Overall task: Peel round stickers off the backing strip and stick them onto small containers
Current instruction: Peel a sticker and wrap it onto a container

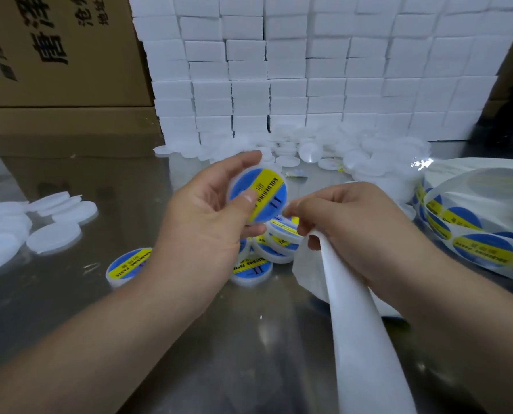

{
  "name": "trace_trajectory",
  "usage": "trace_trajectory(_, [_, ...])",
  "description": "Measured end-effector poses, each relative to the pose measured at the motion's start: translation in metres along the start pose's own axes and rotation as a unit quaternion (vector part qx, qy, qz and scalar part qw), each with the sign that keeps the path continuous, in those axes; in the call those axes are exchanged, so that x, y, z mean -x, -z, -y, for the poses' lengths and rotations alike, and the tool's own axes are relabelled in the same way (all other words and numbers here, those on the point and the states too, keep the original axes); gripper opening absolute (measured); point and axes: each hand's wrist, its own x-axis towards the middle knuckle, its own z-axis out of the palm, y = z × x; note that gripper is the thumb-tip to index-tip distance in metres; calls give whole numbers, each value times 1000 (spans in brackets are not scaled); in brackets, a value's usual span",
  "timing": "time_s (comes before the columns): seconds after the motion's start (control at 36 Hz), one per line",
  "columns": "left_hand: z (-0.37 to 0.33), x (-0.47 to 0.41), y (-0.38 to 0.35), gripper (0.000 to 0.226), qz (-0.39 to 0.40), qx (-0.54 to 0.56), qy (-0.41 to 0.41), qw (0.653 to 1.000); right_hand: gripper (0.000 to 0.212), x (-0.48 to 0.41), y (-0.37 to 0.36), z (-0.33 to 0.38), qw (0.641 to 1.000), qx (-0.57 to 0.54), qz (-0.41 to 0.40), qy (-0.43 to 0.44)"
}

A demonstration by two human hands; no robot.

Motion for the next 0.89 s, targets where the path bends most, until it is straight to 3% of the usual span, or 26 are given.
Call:
trace_trajectory(0.08, [-6, -5, 5, 42, -55, -12, -28, 998, 42, -4, 4, -5, 996, 55, -66, 21])
trace_trajectory(0.17, [-7, -8, 8, 38, -53, -36, -26, 998, 58, -3, 4, -1, 997, 17, -73, 29])
trace_trajectory(0.28, [0, 4, 0, 36, 44, -110, -7, 993, 37, 6, 0, 6, 994, 23, -26, 101])
trace_trajectory(0.39, [2, 10, -2, 33, 94, -146, -21, 985, 35, 8, -4, 6, 988, 100, 6, 118])
trace_trajectory(0.58, [2, 10, -2, 18, 62, -179, -56, 980, 43, 11, -7, 6, 981, 128, 3, 148])
trace_trajectory(0.72, [6, 1, 4, 18, 15, -272, -65, 960, 37, 10, -5, 7, 985, 121, 17, 121])
trace_trajectory(0.81, [11, -10, 13, 23, -41, -301, -35, 952, 25, 12, -1, 9, 994, 58, 10, 92])
trace_trajectory(0.86, [14, -15, 17, 23, -32, -304, 21, 952, 42, 12, -1, 8, 994, 51, 5, 99])
trace_trajectory(0.89, [16, -16, 17, 34, 3, -294, 62, 954, 51, 12, -1, 8, 993, 52, 5, 108])
